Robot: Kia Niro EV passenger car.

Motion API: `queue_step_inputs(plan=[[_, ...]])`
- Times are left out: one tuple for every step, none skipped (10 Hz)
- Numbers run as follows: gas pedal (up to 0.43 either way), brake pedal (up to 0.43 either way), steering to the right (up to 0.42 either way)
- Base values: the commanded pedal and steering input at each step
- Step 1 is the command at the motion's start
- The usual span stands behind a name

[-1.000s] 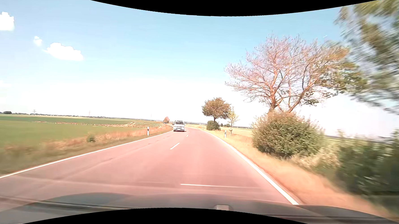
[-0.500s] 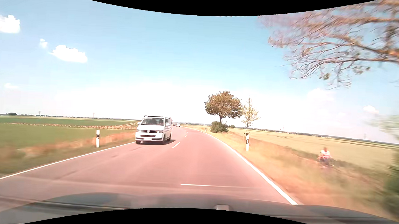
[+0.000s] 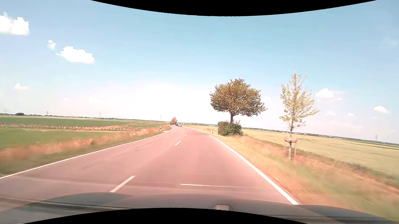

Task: Follow the waypoints while adhering to traffic rules and regulations

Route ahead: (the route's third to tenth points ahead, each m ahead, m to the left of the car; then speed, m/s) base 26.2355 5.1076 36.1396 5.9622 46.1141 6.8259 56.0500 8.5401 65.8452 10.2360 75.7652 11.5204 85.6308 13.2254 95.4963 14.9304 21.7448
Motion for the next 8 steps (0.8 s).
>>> queue_step_inputs(plan=[[0.209, 0.000, -0.019], [0.209, 0.000, -0.019], [0.209, 0.000, -0.019], [0.209, 0.000, -0.019], [0.209, 0.000, -0.019], [0.209, 0.000, -0.019], [0.209, 0.000, -0.019], [0.209, 0.000, -0.019]])
